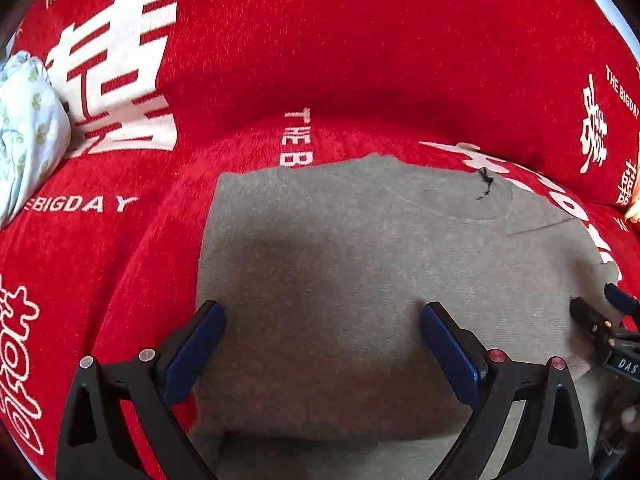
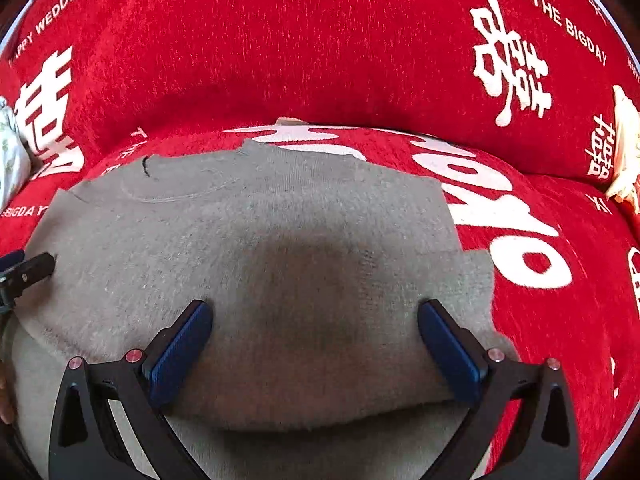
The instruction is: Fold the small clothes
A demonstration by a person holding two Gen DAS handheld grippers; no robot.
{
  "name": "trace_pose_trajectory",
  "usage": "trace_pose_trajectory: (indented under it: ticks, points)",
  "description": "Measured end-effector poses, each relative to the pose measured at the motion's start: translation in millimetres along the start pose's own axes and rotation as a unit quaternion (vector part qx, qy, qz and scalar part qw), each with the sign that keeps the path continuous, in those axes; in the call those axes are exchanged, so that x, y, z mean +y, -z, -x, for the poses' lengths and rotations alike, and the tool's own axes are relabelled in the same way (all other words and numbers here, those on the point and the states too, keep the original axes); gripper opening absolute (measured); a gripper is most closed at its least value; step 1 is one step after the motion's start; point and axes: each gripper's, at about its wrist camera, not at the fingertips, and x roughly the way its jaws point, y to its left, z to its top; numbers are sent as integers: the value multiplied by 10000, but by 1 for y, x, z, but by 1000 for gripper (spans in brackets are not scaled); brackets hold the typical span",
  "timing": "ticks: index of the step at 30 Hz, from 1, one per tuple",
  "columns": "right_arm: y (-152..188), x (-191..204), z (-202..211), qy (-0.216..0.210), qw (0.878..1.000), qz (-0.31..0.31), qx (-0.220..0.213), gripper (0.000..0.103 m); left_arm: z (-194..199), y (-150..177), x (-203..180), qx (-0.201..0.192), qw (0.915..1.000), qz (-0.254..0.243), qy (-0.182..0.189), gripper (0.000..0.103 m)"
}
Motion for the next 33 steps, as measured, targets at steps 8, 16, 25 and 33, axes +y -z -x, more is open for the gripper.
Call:
trace_pose_trajectory:
  ticks: [8,16,25,33]
  points:
    - [-11,1,-11,7,10000,-36,74,103,11,-7,-6,-118,9993,87,354,99]
    - [-15,-2,-3,-135,9997,-158,124,103,-5,-8,-37,303,9977,-437,413,99]
    - [32,23,31,86,9992,187,-338,103,39,29,-41,-15,9982,-323,508,99]
    - [85,25,52,-125,9983,300,-474,103,60,103,-53,-460,9944,-950,116,103]
